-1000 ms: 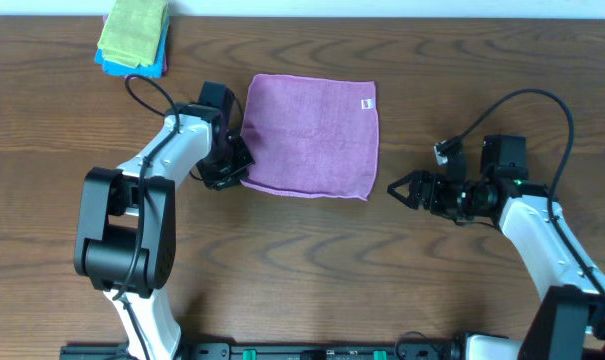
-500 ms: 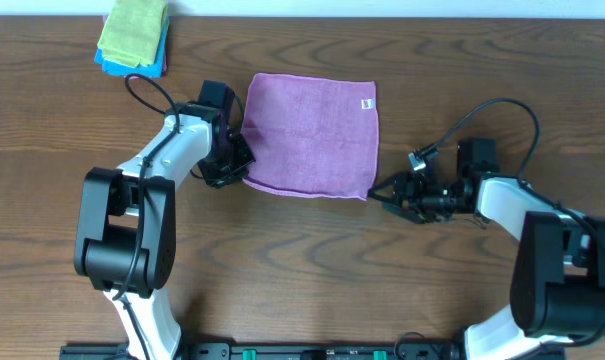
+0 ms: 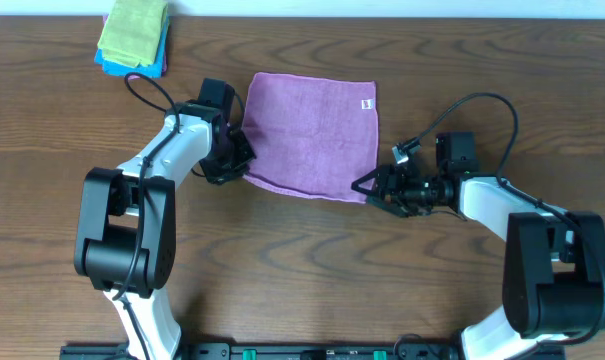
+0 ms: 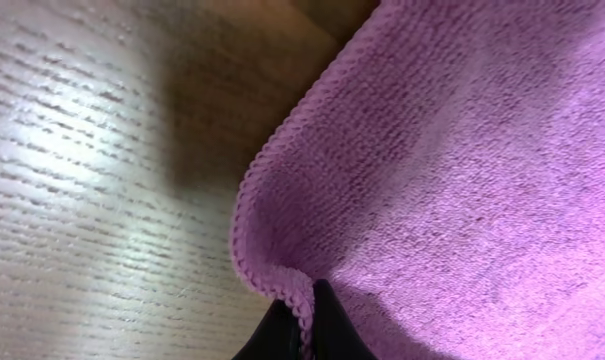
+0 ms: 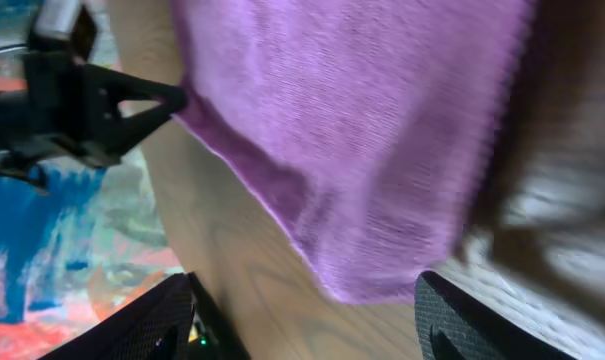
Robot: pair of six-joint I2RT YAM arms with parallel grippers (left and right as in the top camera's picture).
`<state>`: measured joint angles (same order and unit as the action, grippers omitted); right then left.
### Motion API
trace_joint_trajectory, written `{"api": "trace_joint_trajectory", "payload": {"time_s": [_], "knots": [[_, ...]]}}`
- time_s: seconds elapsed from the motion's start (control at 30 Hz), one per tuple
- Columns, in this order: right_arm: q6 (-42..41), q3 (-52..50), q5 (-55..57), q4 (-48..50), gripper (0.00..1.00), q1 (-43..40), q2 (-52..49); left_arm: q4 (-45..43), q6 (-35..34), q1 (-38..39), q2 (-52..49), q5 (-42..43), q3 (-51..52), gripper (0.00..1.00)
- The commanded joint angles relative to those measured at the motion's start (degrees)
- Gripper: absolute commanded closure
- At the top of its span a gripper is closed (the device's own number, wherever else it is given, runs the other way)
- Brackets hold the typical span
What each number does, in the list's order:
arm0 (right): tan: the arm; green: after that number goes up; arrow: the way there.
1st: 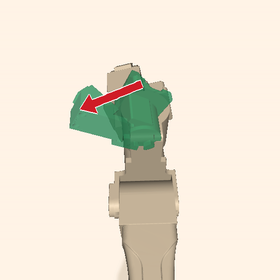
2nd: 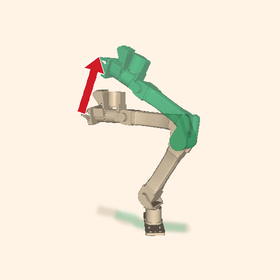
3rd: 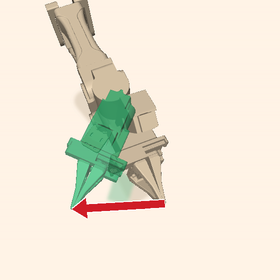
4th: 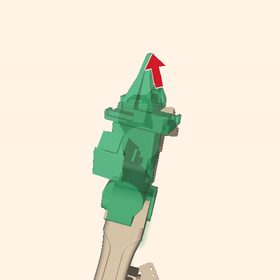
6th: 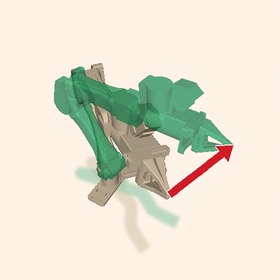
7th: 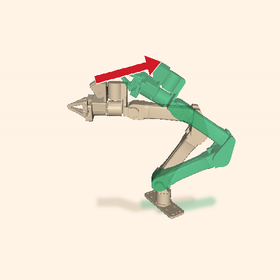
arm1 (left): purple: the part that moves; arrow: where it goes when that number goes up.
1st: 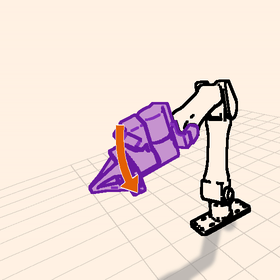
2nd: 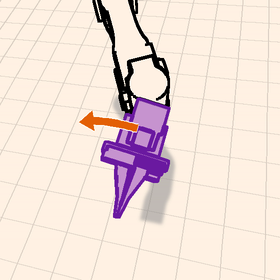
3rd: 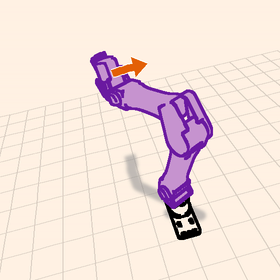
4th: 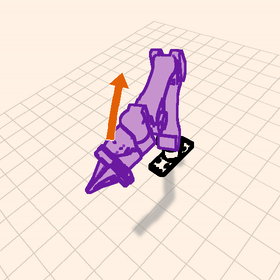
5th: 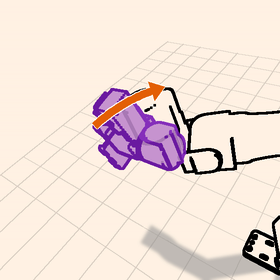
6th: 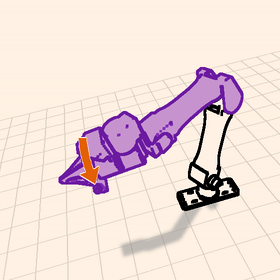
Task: Fold the cloth
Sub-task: 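Grasp the cloth's front-right corner with the right gripper, then lift both front corners and fold them back over the far edge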
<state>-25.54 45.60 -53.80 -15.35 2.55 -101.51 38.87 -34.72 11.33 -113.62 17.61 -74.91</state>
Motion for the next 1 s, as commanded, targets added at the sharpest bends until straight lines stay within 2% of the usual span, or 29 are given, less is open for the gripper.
{"api": "trace_joint_trajectory", "payload": {"time_s": [0.0,0.13,0.37,0.53,0.67,0.77,0.87,0.97], "knots": [[-0.72,0.09,3.37,-2.27,0.28,0.22,-0.13,-0.39,-0.22,-0.17,-0.31,-0.63,-1.11,0.94],[-0.57,0.09,5.75,-4.39,0.27,0.22,-0.13,-0.7,-0.2,-0.17,-0.31,-0.63,-1.11,0.95],[-1.75,0.09,7.28,-2.71,0.27,1.4,-0.5,-0.85,-0.2,-0.17,-0.31,-0.17,-1.11,0.94],[-4.7,0.09,5.84,0.76,0.32,3.06,-1.38,-0.83,-0.2,-0.17,-0.31,0.0,-1.11,0.95],[-5.77,0.09,5.55,2.01,0.44,3.5,-1.49,-0.83,-0.2,-0.17,-0.31,0.0,-1.11,0.94],[-5.81,0.09,5.55,2.34,0.67,3.5,-1.49,-0.79,-0.2,-0.17,-0.31,0.0,-1.11,0.95],[-7.3,0.09,5.55,2.34,0.82,3.48,-1.49,-0.81,-0.2,-0.17,-0.31,-0.04,-1.11,0.95],[-7.45,0.09,4.66,2.34,0.88,3.43,-1.46,-0.81,-0.2,-0.17,-0.31,-0.07,-1.11,0.94]]}}
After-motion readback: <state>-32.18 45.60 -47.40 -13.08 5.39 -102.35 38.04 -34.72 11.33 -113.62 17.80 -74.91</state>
